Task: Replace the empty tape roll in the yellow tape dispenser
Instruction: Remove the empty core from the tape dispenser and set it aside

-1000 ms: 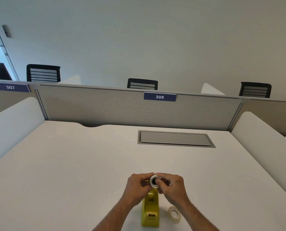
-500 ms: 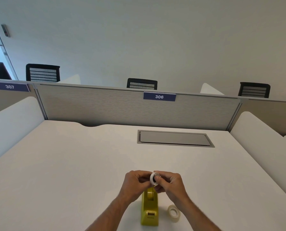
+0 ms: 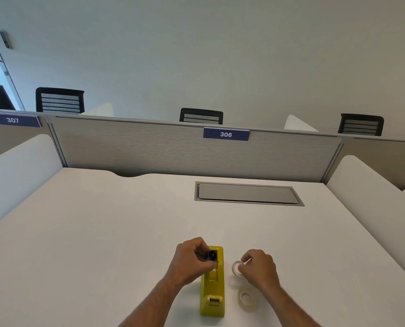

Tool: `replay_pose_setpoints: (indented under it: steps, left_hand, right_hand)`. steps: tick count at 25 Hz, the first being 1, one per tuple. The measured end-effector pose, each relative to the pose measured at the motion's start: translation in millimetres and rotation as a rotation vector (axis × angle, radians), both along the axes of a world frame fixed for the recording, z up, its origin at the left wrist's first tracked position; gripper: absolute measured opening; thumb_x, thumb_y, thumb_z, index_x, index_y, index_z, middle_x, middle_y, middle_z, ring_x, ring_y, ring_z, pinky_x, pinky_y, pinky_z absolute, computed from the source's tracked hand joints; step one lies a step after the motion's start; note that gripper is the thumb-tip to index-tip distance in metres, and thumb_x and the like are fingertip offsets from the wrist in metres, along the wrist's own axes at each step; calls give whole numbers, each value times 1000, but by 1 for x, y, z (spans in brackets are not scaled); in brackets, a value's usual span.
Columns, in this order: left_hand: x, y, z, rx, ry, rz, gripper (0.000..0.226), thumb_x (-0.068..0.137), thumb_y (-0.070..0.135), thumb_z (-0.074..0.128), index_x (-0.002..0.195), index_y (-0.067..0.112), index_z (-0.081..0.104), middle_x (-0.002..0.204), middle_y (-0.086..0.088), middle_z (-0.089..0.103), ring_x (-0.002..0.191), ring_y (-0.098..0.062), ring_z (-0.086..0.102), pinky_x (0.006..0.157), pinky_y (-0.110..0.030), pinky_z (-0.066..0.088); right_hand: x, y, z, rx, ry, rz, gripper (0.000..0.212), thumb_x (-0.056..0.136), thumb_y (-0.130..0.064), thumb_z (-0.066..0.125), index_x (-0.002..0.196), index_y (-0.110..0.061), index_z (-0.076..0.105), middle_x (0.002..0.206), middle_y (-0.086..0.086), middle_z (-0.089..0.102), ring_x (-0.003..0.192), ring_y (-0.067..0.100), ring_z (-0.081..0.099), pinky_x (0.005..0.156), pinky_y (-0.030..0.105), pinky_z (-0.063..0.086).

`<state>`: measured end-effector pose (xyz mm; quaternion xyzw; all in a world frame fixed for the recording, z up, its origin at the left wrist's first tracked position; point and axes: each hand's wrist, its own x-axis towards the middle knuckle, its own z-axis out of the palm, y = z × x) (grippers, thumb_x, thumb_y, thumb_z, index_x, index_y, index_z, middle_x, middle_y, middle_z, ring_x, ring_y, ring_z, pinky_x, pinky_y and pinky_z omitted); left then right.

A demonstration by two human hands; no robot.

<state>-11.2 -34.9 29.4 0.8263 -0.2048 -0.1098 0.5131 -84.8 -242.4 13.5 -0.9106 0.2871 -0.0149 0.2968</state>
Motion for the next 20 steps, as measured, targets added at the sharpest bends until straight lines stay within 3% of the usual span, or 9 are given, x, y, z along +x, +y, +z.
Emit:
replay_pose_setpoints:
  steps: [3,8,13,20]
  left_hand:
    - [1,1,-3,14,-21,27,30,60,27,86,80,21,64,79,4,74,73,-10,72,67,-25,64]
    - [3,2,-4,22,40,34,43,51,38,93,74,24,60,74,5,71,65,-9,68,57,-16,55]
    - [3,1,-5,-64,126,34,46,47,40,99,77,25,67,79,6,76,76,-11,74,70,-26,63]
    - [1,0,-4,-112,177,91,36,53,34,97,81,26,75,79,9,78,74,-15,74,69,-29,64]
  right_hand:
    - [-2,-2,-6,-54,95,-51,9,70,-18,67,74,-26,70,79,-6,72,74,14,66,60,23,52]
    - [-3,-7,-13,-21,141,-61,7,69,-19,68,73,-24,70,78,-4,73,75,15,69,59,22,50]
    - [-8,-10,-12,17,118,-53,2,72,-24,70,74,-24,68,77,-7,71,76,14,66,56,21,41]
    - [-29,3,-4,-7,189,13,37,58,-55,67,77,-28,52,76,-10,63,69,8,58,59,25,46]
